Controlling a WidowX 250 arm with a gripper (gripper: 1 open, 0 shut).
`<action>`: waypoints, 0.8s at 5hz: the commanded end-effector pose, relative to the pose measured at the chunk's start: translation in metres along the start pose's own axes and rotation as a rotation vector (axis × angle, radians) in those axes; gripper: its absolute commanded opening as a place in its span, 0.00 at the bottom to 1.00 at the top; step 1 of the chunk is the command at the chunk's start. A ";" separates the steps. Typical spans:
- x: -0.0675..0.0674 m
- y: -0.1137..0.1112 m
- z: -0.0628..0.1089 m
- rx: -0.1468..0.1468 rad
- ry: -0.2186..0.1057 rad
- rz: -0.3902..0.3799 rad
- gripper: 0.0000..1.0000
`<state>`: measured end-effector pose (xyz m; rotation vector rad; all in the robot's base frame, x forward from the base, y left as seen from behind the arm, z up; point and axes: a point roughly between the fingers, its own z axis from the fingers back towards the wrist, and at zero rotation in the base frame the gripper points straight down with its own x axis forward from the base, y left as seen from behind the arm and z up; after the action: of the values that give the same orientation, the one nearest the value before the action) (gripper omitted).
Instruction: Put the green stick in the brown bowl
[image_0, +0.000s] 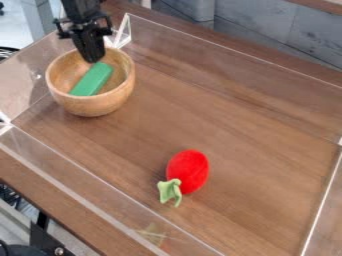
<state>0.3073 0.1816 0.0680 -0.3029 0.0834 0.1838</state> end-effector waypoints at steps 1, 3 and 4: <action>0.005 0.000 0.039 0.034 -0.099 0.007 1.00; 0.003 -0.009 0.023 0.026 -0.101 0.006 0.00; 0.004 -0.015 0.025 0.020 -0.098 -0.016 1.00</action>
<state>0.3065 0.1714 0.0593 -0.3272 0.0814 0.1990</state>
